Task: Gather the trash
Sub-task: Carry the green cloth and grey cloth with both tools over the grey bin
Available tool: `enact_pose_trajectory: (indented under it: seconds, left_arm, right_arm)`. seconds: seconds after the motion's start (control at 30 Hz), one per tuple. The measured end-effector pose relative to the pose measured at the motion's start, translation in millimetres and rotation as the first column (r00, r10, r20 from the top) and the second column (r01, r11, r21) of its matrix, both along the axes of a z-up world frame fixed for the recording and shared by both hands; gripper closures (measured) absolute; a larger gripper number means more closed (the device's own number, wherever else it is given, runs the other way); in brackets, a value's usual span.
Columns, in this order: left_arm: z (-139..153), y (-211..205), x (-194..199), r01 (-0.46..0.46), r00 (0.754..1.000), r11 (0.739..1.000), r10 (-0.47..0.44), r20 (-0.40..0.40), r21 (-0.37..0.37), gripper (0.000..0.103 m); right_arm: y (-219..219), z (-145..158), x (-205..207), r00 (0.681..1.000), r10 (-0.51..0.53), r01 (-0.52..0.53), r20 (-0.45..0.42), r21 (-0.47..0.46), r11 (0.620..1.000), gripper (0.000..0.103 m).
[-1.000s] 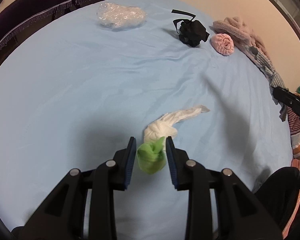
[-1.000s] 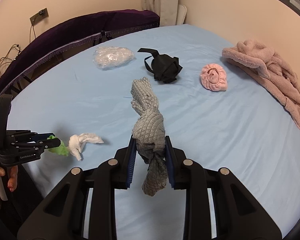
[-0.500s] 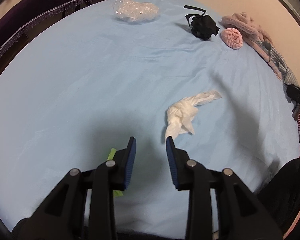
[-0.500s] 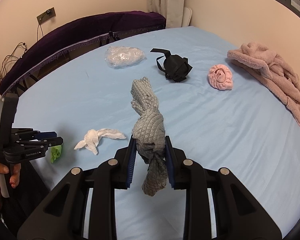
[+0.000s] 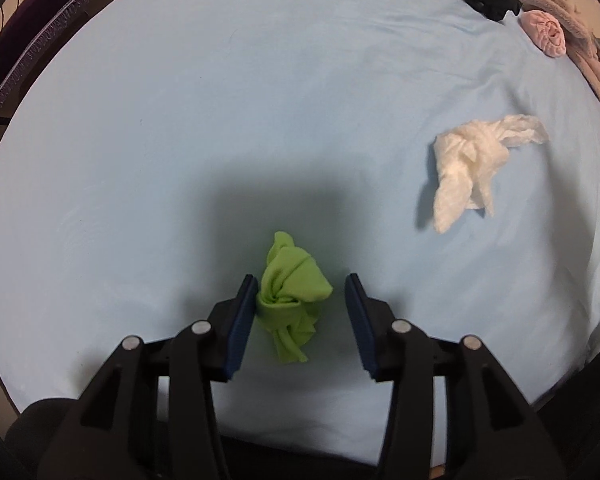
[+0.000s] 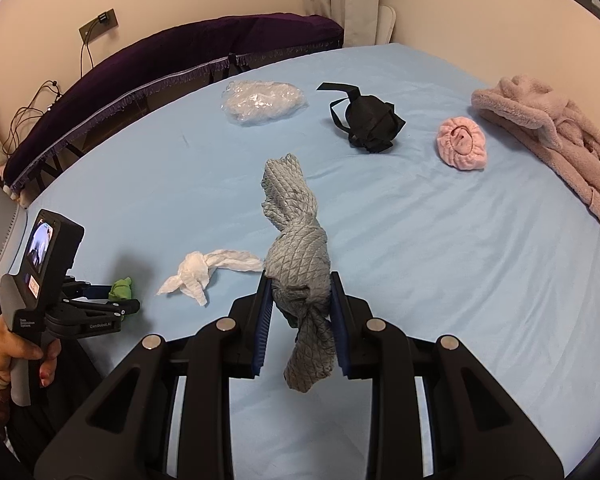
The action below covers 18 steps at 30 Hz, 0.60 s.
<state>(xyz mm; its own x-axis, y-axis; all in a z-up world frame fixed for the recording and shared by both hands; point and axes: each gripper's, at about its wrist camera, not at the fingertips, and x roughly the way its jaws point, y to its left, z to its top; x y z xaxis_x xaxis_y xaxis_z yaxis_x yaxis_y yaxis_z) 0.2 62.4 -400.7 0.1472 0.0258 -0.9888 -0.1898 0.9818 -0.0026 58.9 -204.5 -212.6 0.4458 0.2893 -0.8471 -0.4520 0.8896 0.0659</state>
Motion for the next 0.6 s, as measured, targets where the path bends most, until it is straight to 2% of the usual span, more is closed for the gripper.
enact_pose_trajectory:
  seconds: [0.07, 0.13, 0.33, 0.6]
  left_arm:
    - [1.0, 2.2, 0.3, -0.010, 1.000, 1.000, 0.010, 0.010, 0.000, 0.071]
    - [1.7, 5.7, -1.0, -0.023, 1.000, 1.000, 0.023, 0.012, -0.013, 0.075]
    - [14.4, 11.0, -12.7, -0.045, 0.998, 0.997, 0.049, 0.049, -0.070, 0.076]
    - [49.8, 2.4, -44.7, -0.015, 0.993, 0.996, 0.025, 0.117, -0.082, 0.076]
  right_arm:
    - [0.3, -0.5, 0.4, 1.000, 0.001, -0.001, -0.001, -0.001, 1.000, 0.078]
    - [0.8, -0.5, 1.0, 1.000, 0.003, -0.003, -0.002, -0.004, 1.000, 0.078]
    - [6.0, 7.5, -4.1, 1.000, 0.014, -0.014, 0.014, -0.014, 1.000, 0.078]
    - [22.4, 15.7, -27.0, 0.999, 0.052, -0.052, -0.002, -0.025, 0.998, 0.078]
